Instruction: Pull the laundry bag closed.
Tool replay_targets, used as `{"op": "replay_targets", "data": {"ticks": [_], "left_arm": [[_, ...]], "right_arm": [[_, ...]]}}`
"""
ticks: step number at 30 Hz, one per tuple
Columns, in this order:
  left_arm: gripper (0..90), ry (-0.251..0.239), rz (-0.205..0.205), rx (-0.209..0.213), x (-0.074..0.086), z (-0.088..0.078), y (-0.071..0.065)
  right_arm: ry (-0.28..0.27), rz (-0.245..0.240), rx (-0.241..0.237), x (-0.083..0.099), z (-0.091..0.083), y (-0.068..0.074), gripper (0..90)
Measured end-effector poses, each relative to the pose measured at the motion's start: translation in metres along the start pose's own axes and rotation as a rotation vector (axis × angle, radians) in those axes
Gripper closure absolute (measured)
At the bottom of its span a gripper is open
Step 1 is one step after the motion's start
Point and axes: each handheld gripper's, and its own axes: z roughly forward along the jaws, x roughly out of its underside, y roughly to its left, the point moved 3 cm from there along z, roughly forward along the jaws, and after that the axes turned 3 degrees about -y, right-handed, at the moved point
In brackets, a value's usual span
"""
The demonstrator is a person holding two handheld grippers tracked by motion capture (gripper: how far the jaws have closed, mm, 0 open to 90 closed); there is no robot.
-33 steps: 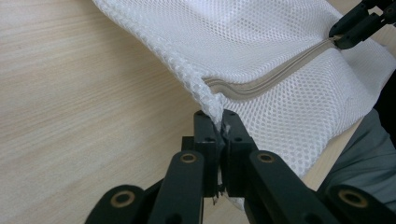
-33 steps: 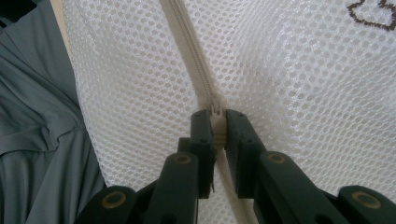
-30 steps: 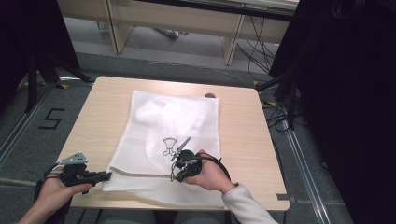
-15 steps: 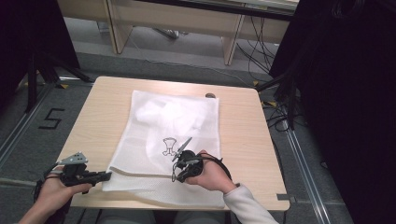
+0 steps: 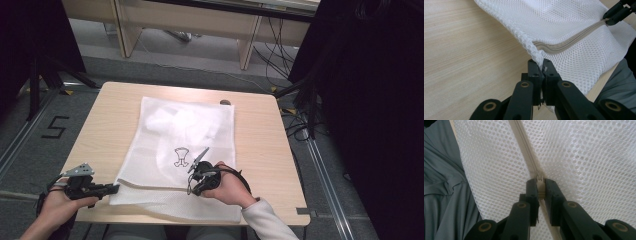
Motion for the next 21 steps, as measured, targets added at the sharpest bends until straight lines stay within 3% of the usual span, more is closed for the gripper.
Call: {"op": "replay_targets", "data": {"ticks": [7,10,13,15,17,19,21], "left_arm": [[86.1,-0.001,0.0,0.0,0.0,-0.0002,0.0002],[86.1,-0.003,0.0,-0.001,0.0,0.0,0.0001],[86.1,-0.002,0.0,0.0,0.0,0.0,0.0001],[86.1,-0.002,0.001,-0.002,0.0001,0.0001,0.0001],[86.1,0.0,0.001,-0.002,0.0,0.0,0.0002],[86.1,-0.002,0.0,-0.001,0.0001,0.0001,0.0001],[86.1,-0.003,0.001,-0.002,0.0001,0.0001,0.0001]], "right_arm": [[0.001,-0.011,0.0,0.0011,-0.0013,-0.0009,82.4],[-0.005,0.013,-0.012,0.002,-0.0021,0.0001,82.4],[0.002,0.0,-0.003,0.0039,-0.003,-0.0014,82.4],[0.012,0.021,0.012,0.0049,-0.0043,-0.0011,82.4],[0.007,0.001,0.007,0.0059,-0.0049,-0.0028,82.4],[0.008,0.024,0.012,0.0069,-0.006,-0.0022,82.4],[0.001,-0.001,0.004,0.0076,-0.006,-0.0042,82.4]]}}
